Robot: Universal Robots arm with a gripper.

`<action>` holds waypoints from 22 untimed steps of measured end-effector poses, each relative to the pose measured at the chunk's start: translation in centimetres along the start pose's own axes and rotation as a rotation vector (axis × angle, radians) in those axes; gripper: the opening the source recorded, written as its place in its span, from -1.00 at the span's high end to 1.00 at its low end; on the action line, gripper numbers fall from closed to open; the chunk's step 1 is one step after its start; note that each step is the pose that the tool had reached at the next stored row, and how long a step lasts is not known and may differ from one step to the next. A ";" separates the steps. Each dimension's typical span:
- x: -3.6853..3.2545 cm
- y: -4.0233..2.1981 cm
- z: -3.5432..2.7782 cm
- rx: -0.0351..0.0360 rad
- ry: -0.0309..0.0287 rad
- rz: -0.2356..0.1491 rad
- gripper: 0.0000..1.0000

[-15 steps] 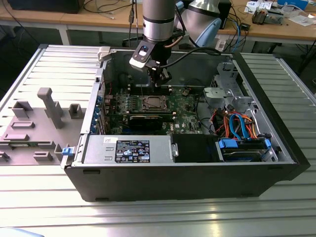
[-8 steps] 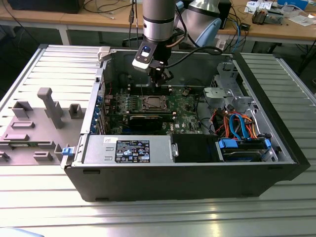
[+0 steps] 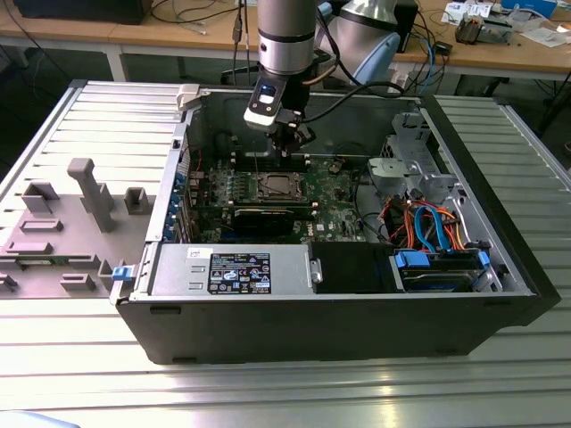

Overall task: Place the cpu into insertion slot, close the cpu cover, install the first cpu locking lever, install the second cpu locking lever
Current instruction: 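Install the first cpu locking lever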

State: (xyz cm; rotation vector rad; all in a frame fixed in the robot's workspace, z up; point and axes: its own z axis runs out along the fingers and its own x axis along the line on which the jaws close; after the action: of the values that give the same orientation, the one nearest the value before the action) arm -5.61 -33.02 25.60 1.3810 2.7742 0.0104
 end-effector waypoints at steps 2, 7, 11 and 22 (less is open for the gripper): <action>0.00 0.00 0.00 -0.0008 0.0006 -0.022 0.79; 0.00 0.00 0.00 -0.0018 0.0013 -0.053 0.79; 0.00 0.00 0.00 -0.0019 0.0013 -0.054 0.79; 0.00 0.00 0.00 -0.0022 0.0015 -0.062 0.79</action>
State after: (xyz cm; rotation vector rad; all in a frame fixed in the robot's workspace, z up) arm -5.61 -33.02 25.60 1.2944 2.8159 0.0124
